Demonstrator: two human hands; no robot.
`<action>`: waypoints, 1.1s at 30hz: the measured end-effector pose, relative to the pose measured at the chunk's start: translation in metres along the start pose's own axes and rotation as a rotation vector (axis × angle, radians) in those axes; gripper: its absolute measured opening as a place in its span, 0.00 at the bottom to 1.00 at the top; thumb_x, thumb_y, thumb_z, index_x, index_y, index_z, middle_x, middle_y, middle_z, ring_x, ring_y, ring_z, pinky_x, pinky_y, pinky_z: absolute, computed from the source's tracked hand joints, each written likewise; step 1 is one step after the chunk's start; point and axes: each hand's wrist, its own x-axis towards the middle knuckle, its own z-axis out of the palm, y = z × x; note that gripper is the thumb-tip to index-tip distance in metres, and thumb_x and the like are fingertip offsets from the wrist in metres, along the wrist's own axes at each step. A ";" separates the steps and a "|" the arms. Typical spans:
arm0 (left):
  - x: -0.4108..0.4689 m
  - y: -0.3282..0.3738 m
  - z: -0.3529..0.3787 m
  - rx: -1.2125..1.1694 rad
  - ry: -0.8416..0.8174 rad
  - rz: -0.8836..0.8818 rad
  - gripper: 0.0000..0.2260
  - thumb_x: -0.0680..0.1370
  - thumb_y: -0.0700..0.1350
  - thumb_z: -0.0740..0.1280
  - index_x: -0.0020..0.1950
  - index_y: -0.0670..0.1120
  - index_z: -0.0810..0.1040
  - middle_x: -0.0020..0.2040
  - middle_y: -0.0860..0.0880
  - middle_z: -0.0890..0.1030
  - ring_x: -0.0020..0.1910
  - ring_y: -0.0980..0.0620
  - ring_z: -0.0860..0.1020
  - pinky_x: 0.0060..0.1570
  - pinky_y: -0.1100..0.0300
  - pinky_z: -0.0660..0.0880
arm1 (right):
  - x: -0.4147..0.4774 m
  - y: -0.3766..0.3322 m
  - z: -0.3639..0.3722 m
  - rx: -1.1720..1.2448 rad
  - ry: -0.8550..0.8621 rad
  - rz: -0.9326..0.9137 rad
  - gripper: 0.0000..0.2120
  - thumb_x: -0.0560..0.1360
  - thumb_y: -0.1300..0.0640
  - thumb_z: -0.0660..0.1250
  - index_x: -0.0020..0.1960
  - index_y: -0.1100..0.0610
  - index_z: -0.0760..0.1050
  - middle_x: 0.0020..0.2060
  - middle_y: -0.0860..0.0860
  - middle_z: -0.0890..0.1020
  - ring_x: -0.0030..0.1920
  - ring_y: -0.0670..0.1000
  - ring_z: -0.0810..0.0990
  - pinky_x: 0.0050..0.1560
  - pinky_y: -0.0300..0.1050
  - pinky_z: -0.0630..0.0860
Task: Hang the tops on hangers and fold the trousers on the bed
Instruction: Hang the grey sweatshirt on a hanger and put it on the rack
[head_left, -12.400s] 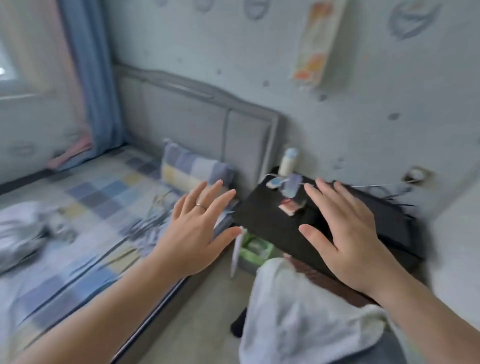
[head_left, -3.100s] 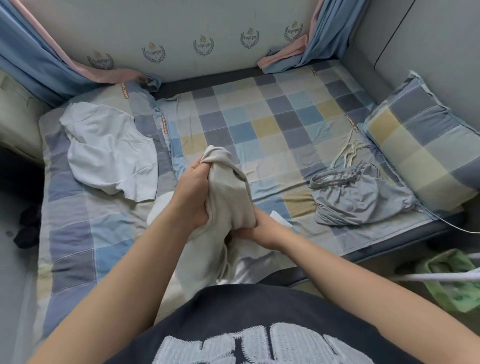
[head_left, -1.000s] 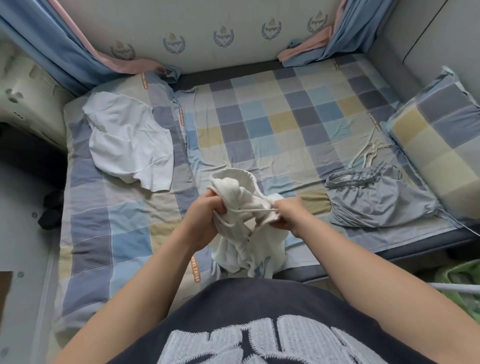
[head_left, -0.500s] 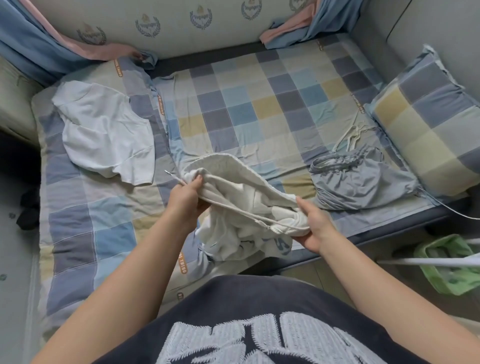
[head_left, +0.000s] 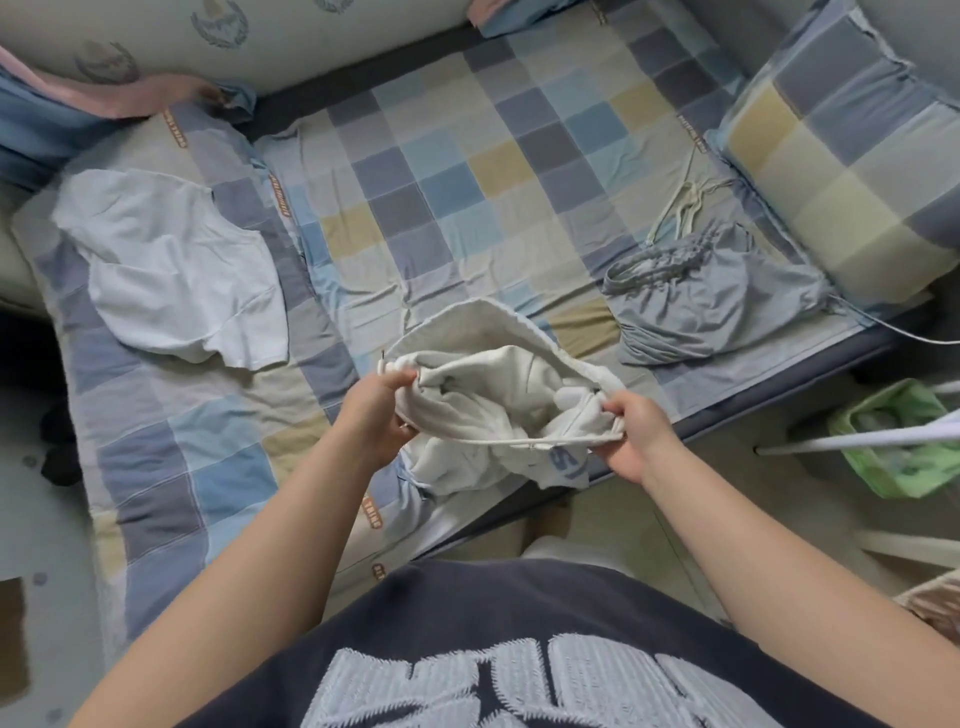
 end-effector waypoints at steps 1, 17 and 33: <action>0.004 -0.002 -0.006 0.035 0.033 -0.009 0.18 0.78 0.36 0.65 0.68 0.41 0.74 0.62 0.38 0.81 0.48 0.43 0.82 0.32 0.56 0.80 | -0.003 0.003 0.006 0.040 -0.022 -0.005 0.16 0.79 0.65 0.56 0.62 0.64 0.76 0.51 0.62 0.81 0.45 0.59 0.82 0.40 0.50 0.82; 0.006 0.002 -0.112 1.021 -0.189 0.144 0.27 0.78 0.67 0.62 0.63 0.47 0.74 0.62 0.44 0.78 0.50 0.47 0.75 0.47 0.54 0.70 | -0.134 0.090 0.098 0.344 -0.011 -0.319 0.26 0.83 0.41 0.55 0.65 0.61 0.78 0.58 0.62 0.83 0.60 0.60 0.82 0.65 0.57 0.76; -0.139 -0.058 0.054 0.540 -0.764 0.169 0.09 0.82 0.45 0.66 0.61 0.48 0.77 0.56 0.42 0.83 0.54 0.41 0.83 0.51 0.43 0.83 | -0.309 0.111 -0.053 0.489 0.651 -0.899 0.09 0.80 0.54 0.67 0.52 0.59 0.82 0.52 0.57 0.86 0.56 0.54 0.84 0.63 0.57 0.78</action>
